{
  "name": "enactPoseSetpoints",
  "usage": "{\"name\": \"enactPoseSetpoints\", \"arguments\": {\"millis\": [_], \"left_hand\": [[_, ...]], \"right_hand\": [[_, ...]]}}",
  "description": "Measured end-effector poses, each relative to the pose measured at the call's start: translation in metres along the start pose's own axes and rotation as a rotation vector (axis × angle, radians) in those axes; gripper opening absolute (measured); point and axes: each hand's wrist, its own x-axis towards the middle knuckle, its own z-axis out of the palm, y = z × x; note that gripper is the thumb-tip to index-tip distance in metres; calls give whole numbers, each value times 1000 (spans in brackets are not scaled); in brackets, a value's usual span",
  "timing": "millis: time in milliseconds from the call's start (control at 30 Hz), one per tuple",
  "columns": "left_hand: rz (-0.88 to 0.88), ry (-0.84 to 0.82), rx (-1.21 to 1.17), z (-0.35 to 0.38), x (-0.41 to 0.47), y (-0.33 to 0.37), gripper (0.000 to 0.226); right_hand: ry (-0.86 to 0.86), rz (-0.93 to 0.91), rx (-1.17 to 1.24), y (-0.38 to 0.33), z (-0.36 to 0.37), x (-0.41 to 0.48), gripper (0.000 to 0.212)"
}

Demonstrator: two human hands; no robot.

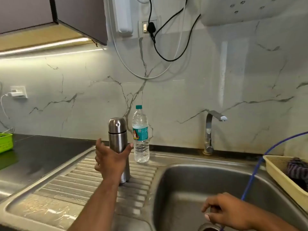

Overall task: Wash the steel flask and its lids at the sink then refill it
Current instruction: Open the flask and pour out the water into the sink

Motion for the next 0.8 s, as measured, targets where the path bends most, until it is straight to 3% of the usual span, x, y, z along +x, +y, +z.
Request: {"name": "enactPoseSetpoints", "arguments": {"millis": [133,267,500,800], "left_hand": [[-168,-195,-78,7,2,-16,97],[-141,-132,-41,11,-3,-16,76],[-30,-187,-72,14,-28,9,71],[89,-464,-253,39,-95,84,70]], "right_hand": [[9,-33,-63,0,0,-1,26],[44,-68,-32,1,2,-4,26],[75,-86,-20,9,2,-6,25],[213,-18,57,13,-6,-10,18]]}}
